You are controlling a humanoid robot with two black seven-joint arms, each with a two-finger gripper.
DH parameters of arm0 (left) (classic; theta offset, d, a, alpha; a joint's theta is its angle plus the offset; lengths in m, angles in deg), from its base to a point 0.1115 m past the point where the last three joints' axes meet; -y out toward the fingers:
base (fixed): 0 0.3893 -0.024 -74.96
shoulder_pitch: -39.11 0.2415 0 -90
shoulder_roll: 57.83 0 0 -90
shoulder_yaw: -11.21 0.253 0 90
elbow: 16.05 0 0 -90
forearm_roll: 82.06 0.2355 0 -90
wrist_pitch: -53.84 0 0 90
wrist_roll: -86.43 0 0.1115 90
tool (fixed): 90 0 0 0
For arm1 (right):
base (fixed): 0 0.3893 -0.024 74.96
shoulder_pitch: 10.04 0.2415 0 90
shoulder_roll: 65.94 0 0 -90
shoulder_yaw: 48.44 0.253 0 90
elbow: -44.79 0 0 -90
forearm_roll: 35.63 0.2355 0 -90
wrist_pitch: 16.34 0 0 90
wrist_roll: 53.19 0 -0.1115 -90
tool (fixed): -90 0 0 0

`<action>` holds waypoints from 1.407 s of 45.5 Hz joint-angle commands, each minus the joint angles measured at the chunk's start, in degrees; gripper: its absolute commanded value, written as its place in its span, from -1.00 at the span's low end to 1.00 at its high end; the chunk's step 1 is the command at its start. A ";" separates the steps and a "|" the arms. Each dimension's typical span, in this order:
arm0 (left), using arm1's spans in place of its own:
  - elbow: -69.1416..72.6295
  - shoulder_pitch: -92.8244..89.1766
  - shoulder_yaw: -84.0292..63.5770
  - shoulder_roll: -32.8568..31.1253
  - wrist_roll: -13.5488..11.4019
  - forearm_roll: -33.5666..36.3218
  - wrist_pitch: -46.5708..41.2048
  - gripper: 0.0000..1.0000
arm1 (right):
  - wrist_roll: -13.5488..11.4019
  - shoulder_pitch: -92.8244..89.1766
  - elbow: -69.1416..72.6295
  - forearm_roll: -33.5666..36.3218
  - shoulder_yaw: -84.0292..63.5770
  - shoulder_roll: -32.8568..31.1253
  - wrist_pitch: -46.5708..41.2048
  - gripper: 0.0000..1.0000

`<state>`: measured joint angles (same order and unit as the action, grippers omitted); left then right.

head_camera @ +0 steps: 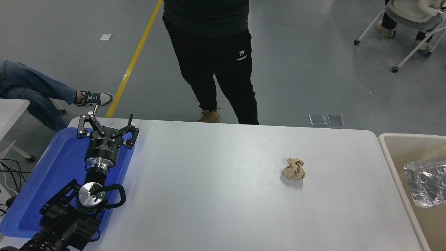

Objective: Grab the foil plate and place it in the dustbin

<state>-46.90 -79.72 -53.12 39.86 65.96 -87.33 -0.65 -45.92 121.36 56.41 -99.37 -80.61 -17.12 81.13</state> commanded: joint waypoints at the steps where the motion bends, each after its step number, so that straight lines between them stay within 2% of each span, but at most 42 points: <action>1: 0.00 0.00 0.00 0.04 0.00 0.00 -0.01 1.00 | 0.02 0.52 0.51 0.98 0.43 0.22 -0.35 1.00; 12: 0.00 -0.09 0.00 -0.05 0.00 0.00 -0.01 1.00 | 0.64 4.47 4.28 5.12 0.35 -0.48 -2.46 1.00; 30: 0.00 -0.09 0.00 -0.05 0.09 0.00 -0.01 1.00 | 0.20 18.71 20.54 4.77 -0.18 -6.72 -10.89 1.00; 45: 0.00 -0.09 0.00 0.04 0.09 0.00 -0.01 1.00 | 0.20 25.03 28.36 3.89 -0.71 -7.51 -17.75 1.00; 51: 0.00 -0.09 0.00 0.04 0.09 0.00 -0.01 1.00 | 0.02 32.06 37.32 2.83 -3.78 -11.55 -21.35 1.00; 59: 0.00 -0.09 0.00 0.04 0.09 0.09 -0.01 1.00 | -0.07 41.55 44.71 2.74 -10.11 -13.49 -22.14 1.00; 64: 0.00 -0.09 0.00 0.04 0.09 0.00 -0.01 1.00 | -0.15 44.63 46.74 1.78 -11.43 -13.49 -26.00 1.00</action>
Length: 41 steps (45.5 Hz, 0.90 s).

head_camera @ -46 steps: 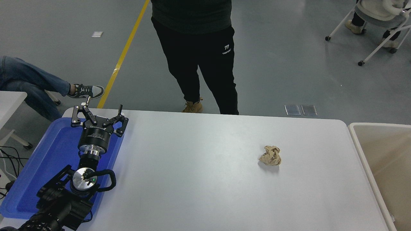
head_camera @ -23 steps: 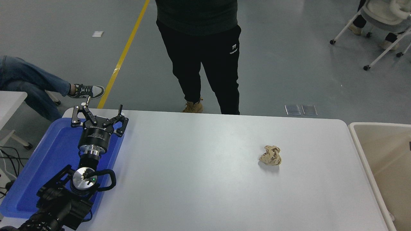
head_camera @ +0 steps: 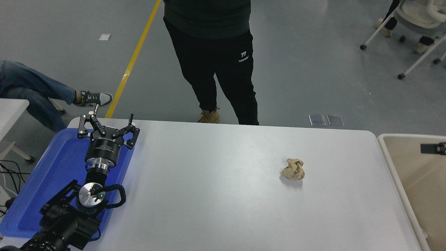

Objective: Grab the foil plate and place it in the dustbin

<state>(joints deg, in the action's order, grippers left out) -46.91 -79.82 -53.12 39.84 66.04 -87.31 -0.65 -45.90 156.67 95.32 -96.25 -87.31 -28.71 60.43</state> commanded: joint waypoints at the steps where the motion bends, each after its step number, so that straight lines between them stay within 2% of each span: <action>1: 0.02 0.01 0.00 0.07 0.00 -0.01 0.00 1.00 | -0.17 9.68 8.00 -1.77 -4.73 -1.81 -5.93 1.00; 16: 0.02 0.01 0.00 -0.02 0.00 0.07 0.00 1.00 | -1.40 13.11 16.43 -2.66 -7.36 -1.73 -6.55 1.00; 29: 0.02 0.01 0.00 -0.02 0.08 0.07 0.00 1.00 | -1.40 24.97 25.84 5.69 -20.98 0.65 -6.28 1.00; 41: 0.02 0.01 0.00 0.07 0.08 0.07 0.00 1.00 | -1.84 32.53 31.55 8.59 -21.78 2.05 -10.76 1.00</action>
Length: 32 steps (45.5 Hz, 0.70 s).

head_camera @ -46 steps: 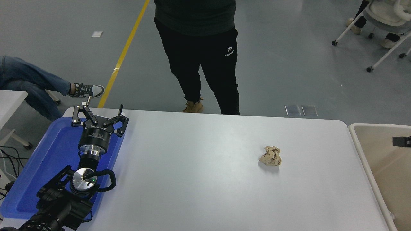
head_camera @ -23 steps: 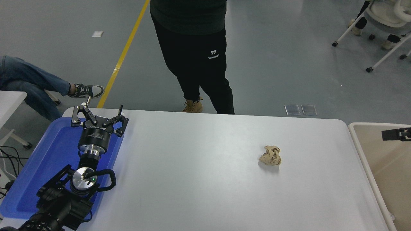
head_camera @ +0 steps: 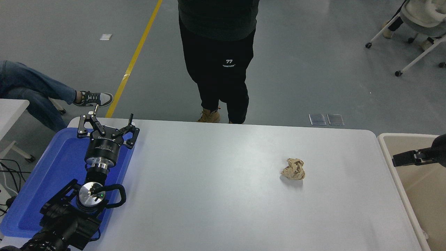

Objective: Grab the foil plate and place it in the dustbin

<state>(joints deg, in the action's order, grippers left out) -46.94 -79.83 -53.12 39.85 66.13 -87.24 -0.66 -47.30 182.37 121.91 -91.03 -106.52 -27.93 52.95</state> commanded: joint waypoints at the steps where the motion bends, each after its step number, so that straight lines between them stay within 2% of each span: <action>1: 0.04 0.02 0.00 -0.03 0.00 0.00 0.01 1.00 | -0.70 7.79 5.22 3.98 -2.65 1.45 -4.07 1.00; 12: 0.04 0.02 0.00 -0.03 -0.08 0.00 0.01 1.00 | -0.79 14.65 8.21 6.96 -5.29 3.99 -5.66 1.00; 18: 0.04 0.02 0.00 0.06 -0.08 0.00 0.01 1.00 | -0.79 18.17 9.27 12.67 -8.01 8.21 -5.57 1.00; 32: -0.05 0.02 0.00 -0.03 -0.08 0.00 0.01 1.00 | -0.79 21.34 9.27 20.06 -9.77 17.35 -5.13 1.00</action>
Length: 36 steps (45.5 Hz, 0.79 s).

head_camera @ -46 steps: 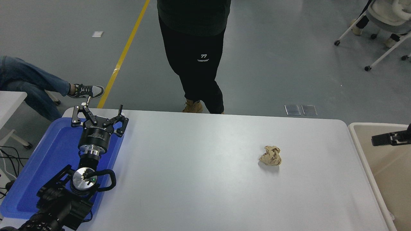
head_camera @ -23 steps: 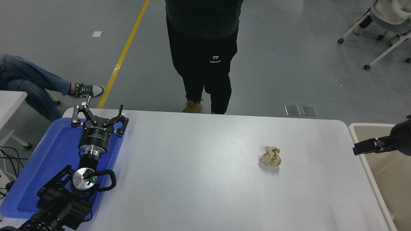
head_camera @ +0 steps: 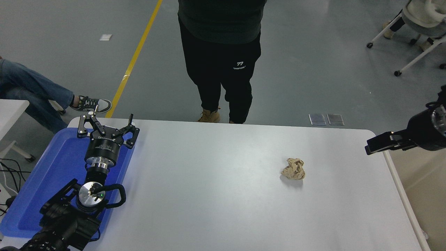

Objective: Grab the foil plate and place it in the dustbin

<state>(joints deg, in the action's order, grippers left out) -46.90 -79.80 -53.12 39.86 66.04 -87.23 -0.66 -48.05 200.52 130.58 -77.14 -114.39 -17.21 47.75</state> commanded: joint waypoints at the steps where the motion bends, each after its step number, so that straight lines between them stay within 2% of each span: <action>1: 0.00 -0.01 0.00 -0.05 0.00 -0.01 0.00 1.00 | -0.04 3.80 0.70 8.18 -2.52 8.46 -0.02 1.00; 16: -0.08 -0.01 0.00 0.04 0.00 -0.01 0.00 1.00 | 0.05 7.15 2.98 22.78 -2.87 18.41 -0.46 1.00; 29: 0.01 -0.01 0.00 0.04 0.00 -0.01 0.00 1.00 | -0.04 8.46 3.16 29.99 -2.87 25.00 -0.11 1.00; 36: -0.08 -0.01 0.00 0.04 0.00 -0.01 0.00 1.00 | -0.04 9.61 3.16 30.35 -2.87 26.50 -1.16 1.00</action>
<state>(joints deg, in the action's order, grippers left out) -46.91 -79.80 -53.12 39.90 66.04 -87.29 -0.65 -48.04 208.37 133.51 -50.49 -117.17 5.35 47.51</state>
